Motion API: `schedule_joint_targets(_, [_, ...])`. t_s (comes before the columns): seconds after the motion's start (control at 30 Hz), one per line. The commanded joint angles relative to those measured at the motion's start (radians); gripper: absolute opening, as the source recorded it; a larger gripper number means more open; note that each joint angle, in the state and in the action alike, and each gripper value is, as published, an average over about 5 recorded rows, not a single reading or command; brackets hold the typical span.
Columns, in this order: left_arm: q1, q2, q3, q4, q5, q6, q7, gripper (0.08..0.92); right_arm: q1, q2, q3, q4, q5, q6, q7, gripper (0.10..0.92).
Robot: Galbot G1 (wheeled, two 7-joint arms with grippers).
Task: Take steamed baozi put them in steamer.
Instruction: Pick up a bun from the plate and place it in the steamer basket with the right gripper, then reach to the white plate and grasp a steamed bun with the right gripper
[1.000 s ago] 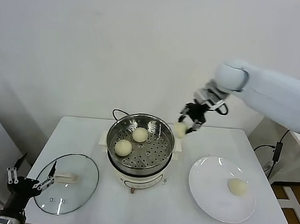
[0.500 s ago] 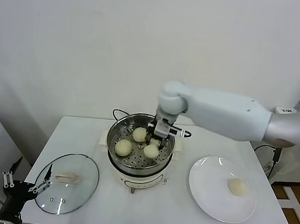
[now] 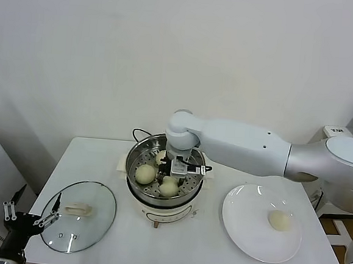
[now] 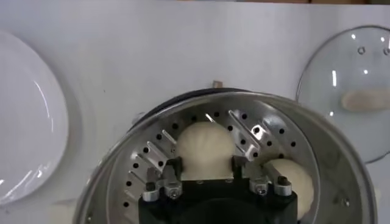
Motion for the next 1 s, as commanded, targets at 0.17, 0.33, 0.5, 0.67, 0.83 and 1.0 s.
schedule_joint_targets(0.17, [-0.007, 0.007, 0.003, 0.004, -0.001, 0.000, 0.000, 0.823, 0.125, -0.109, 0.058, -0.096, 0.254, -0.306, 0.088, 0.805])
schedule_joint_targets(0.33, [-0.010, 0.011, 0.010, -0.001, 0.001, 0.001, 0.000, 0.823, 0.238, -0.256, -0.032, -0.193, 0.599, -0.598, 0.049, 0.822])
schedule_joint_targets(0.5, [-0.023, 0.016, 0.019, -0.005, 0.007, 0.009, -0.001, 0.823, 0.218, -0.381, -0.084, -0.273, 0.560, -0.618, -0.039, 0.823])
schedule_joint_targets(0.67, [-0.033, 0.020, 0.025, -0.007, 0.011, 0.018, -0.003, 0.823, 0.075, -0.551, -0.071, -0.233, 0.395, -0.595, -0.043, 0.823])
schedule_joint_targets(0.83, [-0.036, 0.020, 0.028, -0.006, 0.015, 0.020, -0.004, 0.823, -0.106, -0.680, -0.036, -0.188, 0.306, -0.590, 0.004, 0.823])
schedule_joint_targets(1.0, [-0.030, 0.022, 0.027, -0.008, 0.017, 0.020, -0.004, 0.823, -0.242, -0.721, 0.000, -0.192, 0.299, -0.597, 0.041, 0.823])
